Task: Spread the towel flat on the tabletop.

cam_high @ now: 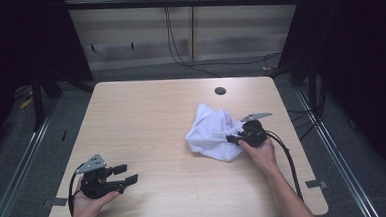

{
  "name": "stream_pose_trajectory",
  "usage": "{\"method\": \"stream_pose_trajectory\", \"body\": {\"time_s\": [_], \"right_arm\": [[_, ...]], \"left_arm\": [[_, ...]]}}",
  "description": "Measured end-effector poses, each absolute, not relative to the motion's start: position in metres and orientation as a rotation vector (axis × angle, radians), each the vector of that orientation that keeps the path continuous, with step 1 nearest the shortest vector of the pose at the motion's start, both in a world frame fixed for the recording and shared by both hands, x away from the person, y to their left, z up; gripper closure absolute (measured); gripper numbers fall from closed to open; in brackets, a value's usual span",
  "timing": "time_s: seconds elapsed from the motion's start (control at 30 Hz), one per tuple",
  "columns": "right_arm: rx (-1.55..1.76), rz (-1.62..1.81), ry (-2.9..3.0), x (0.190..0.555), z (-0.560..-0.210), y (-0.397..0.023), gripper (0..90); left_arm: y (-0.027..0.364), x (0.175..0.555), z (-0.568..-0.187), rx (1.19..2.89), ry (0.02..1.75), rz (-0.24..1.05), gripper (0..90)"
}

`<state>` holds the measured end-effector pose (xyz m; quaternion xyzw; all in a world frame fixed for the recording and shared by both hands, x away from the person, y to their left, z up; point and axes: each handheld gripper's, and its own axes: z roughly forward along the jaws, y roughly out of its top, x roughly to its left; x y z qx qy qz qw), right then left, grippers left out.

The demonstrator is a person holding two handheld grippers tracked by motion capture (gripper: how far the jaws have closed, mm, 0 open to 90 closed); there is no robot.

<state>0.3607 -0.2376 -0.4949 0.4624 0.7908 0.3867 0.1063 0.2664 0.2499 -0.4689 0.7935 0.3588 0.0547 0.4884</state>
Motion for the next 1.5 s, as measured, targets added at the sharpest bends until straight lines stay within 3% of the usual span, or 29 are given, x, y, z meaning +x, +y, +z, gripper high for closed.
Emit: {"method": "stream_pose_trajectory", "body": {"time_s": [0.2, 0.57, 0.8, 0.93, 1.03, 1.23, 1.5], "right_arm": [[1.311, 1.163, 2.359, 0.337, -0.495, -0.215, 68.1], [1.152, 1.205, 2.543, 0.291, -0.491, -0.163, 67.3], [1.080, 1.274, 2.610, 0.257, -0.486, -0.157, 51.4], [1.052, 1.369, 2.574, 0.257, -0.473, -0.168, 44.9], [1.042, 1.444, 2.523, 0.262, -0.460, -0.178, 45.3], [1.032, 1.510, 2.435, 0.286, -0.443, -0.187, 57.0], [1.060, 1.411, 2.577, 0.317, -0.479, -0.169, 53.5]], "left_arm": [[0.228, 0.274, -0.466, 1.973, 0.839, 0.151, 44.5], [0.190, 0.288, -0.467, 1.970, 0.809, 0.015, 53.3], [0.165, 0.296, -0.459, 1.972, 0.740, -0.010, 56.2], [0.149, 0.306, -0.459, 1.973, 0.724, -0.029, 55.8], [0.141, 0.310, -0.462, 1.994, 0.708, -0.033, 55.9], [0.138, 0.315, -0.473, 2.012, 0.740, -0.047, 49.0], [0.128, 0.316, -0.484, 2.061, 0.718, -0.095, 43.6]]}}
